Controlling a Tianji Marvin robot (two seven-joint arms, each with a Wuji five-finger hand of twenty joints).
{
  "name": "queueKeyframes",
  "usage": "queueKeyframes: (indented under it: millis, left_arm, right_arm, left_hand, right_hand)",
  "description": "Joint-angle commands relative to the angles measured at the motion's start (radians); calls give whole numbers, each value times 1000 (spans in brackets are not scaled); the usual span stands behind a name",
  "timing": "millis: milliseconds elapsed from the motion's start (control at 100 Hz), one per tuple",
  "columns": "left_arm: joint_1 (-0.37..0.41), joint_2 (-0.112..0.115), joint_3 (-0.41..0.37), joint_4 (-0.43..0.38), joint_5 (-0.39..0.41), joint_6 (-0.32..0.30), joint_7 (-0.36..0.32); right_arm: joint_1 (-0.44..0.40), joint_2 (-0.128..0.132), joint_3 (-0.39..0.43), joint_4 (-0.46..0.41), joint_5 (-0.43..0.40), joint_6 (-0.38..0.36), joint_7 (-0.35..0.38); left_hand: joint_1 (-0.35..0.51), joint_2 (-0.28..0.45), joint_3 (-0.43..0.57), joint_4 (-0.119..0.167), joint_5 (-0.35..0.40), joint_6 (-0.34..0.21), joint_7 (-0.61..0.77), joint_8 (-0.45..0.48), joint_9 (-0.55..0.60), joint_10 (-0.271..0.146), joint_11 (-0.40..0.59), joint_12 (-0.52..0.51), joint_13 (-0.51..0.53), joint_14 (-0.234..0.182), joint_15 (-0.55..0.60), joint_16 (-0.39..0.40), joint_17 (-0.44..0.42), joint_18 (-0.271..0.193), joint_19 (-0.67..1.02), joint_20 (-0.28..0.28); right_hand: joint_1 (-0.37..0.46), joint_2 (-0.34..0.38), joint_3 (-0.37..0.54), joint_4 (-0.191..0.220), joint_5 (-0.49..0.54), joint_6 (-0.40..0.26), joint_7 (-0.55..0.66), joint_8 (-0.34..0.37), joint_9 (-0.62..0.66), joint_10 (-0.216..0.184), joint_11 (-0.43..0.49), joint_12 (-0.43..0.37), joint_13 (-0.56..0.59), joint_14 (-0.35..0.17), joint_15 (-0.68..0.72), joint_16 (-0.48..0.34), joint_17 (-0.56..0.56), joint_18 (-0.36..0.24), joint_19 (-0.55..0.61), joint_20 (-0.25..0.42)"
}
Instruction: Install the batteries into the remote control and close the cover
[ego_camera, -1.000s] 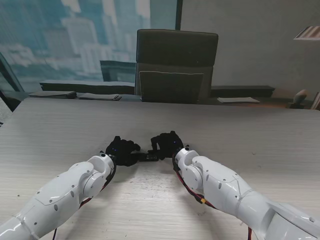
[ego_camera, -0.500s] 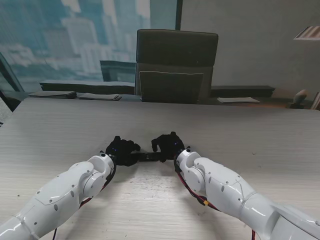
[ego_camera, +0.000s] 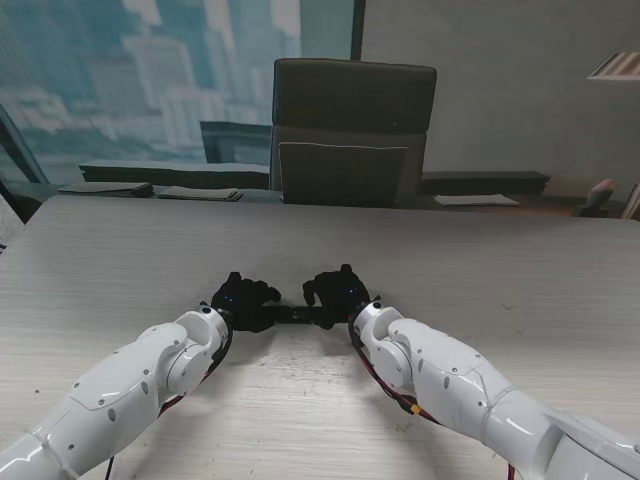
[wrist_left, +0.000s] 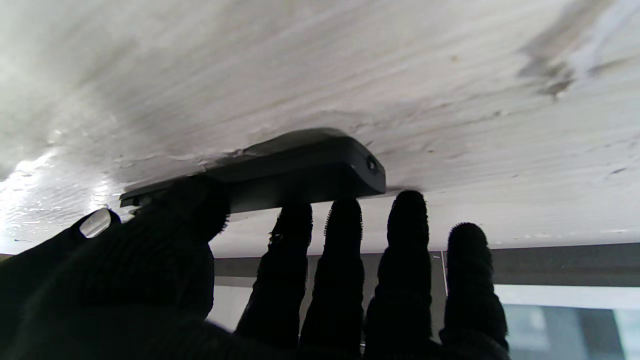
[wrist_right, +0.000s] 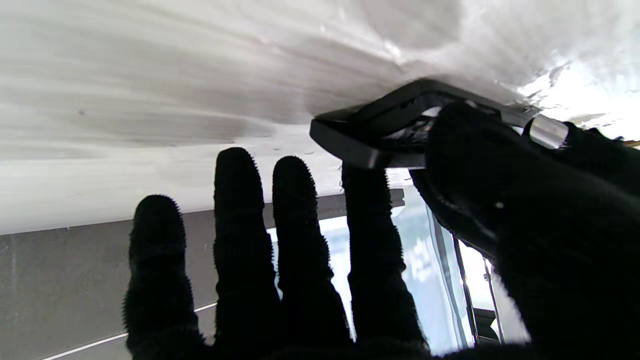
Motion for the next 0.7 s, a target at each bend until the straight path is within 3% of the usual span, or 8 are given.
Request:
queueKeyframes:
  millis: [0, 360, 690]
  left_arm:
    - [7, -1, 5, 8, -1, 3, -22]
    - [7, -1, 5, 7, -1, 3, -23]
    - [8, 0, 4, 6, -1, 3, -25]
  right_arm:
    - [-16, 5, 2, -18, -8, 1, 4]
    - [-32, 13, 15, -45, -25, -5, -11]
    - [-33, 16, 35, -61, -29, -11, -21]
  left_hand:
    - [-19, -1, 18, 23, 29, -8, 18, 8, 33, -12, 11, 3, 12, -17, 10, 7, -10, 2, 3, -5]
    - [-20, -2, 19, 23, 29, -7, 18, 9, 34, -10, 11, 3, 12, -17, 10, 7, -10, 2, 3, -5]
    - [-19, -2, 18, 23, 29, -9, 18, 9, 34, -10, 11, 3, 12, -17, 10, 7, -11, 2, 3, -5]
  right_hand:
    - [-19, -36, 32, 21, -16, 10, -10, 20, -19, 16, 4, 17, -14, -15, 10, 12, -16, 14, -17, 6]
    - [-18, -27, 33, 22, -16, 11, -5, 33, -30, 16, 12, 20, -18, -20, 14, 16, -18, 13, -17, 9]
    - [-43, 78, 4, 28, -17, 12, 5, 45, -36, 19, 16, 22, -24, -19, 16, 19, -23, 8, -14, 10]
